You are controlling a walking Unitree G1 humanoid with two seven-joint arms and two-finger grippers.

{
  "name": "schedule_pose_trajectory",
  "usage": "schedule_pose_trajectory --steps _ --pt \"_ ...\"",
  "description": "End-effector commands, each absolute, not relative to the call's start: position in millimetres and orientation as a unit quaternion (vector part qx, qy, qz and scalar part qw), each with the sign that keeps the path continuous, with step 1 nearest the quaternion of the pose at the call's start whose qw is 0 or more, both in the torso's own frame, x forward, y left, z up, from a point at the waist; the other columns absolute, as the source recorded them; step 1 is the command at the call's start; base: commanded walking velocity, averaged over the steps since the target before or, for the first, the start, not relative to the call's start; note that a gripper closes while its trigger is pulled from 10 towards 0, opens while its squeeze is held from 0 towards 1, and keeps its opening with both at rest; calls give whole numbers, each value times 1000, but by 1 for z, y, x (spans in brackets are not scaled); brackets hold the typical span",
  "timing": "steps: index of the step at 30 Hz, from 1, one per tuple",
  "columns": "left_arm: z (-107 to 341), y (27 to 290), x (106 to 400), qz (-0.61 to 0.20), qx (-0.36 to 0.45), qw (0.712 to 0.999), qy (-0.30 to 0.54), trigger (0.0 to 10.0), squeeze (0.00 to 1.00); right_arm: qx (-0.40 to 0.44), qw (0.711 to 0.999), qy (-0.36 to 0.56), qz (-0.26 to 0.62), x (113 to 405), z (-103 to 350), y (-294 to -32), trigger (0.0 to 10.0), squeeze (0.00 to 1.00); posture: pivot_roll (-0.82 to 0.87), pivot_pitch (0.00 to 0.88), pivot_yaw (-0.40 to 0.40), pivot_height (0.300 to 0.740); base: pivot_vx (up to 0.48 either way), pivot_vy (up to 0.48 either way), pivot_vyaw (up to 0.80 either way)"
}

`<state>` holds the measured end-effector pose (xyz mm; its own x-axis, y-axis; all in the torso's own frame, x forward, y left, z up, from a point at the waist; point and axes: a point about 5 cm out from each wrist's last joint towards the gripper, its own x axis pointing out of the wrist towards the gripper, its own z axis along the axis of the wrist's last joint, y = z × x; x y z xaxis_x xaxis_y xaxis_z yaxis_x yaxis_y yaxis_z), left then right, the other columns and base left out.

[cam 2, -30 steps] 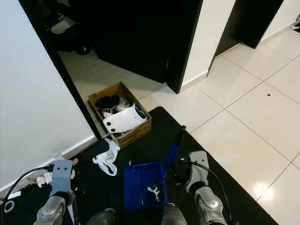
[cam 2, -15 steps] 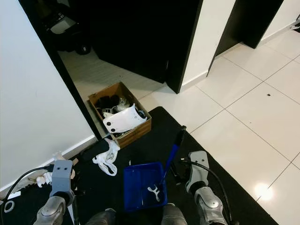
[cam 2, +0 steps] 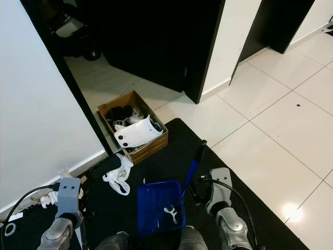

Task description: Sweep floor

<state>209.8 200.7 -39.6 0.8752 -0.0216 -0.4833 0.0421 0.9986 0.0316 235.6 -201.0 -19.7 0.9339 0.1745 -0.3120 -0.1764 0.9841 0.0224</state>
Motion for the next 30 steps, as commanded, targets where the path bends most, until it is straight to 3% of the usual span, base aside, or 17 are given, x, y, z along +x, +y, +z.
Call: schedule_pose_trajectory --steps 1,30 --pt "-44 198 205 -13 4 966 258 10000 0 1 982 169 87 231 -24 -201 10000 0 -23 126 26 740 0 0 0" --pt "-44 197 205 -13 3 966 259 10000 0 1 982 170 86 231 -24 -202 10000 0 -24 126 26 740 0 0 0"
